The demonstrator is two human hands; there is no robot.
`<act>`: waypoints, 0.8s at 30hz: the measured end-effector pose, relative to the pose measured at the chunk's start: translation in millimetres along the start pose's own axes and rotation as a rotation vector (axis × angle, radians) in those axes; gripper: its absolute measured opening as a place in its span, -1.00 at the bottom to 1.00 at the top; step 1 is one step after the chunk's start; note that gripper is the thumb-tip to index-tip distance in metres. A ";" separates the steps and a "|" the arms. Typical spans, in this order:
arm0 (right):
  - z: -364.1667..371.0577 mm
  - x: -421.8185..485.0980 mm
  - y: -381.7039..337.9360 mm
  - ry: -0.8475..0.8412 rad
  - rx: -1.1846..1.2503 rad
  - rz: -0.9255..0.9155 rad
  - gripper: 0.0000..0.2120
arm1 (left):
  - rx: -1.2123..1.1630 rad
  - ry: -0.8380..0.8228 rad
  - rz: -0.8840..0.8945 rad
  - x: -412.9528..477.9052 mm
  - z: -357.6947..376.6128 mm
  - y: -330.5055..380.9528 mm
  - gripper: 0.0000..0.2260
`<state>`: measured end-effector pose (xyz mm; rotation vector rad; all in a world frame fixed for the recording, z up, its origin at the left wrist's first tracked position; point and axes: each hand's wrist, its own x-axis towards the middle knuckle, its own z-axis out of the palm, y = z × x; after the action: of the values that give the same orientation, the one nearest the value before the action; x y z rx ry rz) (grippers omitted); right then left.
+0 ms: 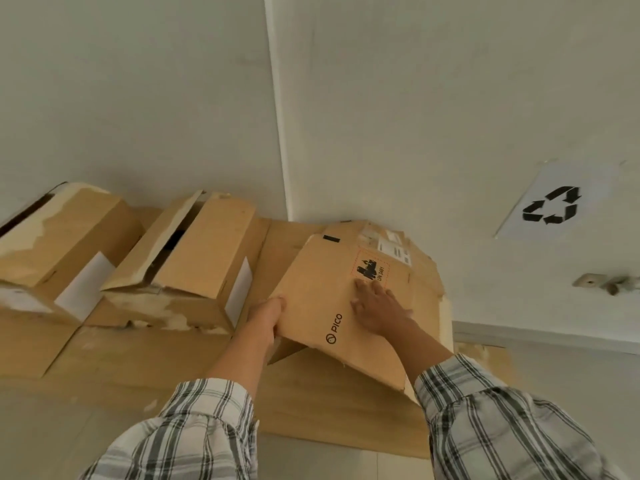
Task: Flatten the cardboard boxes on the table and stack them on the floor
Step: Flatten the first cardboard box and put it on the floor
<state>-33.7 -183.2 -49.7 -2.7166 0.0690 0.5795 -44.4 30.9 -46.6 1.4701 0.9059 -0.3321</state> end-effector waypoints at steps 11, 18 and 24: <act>85.0 21.3 43.0 -0.195 -0.092 0.042 -0.45 | 1.082 -0.218 0.001 30.4 6.7 -38.4 -0.69; 94.2 49.0 67.2 -0.031 -0.234 -0.003 -0.21 | 1.738 0.090 0.302 61.5 43.2 -35.9 -0.26; 67.1 104.6 90.2 0.020 -0.185 0.063 -0.02 | 1.631 -0.178 0.801 88.9 132.8 -17.0 -0.17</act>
<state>25.1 -240.6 -179.4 -2.9083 0.1116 0.6046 43.3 -66.7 -139.5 3.0203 -0.4132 -0.6146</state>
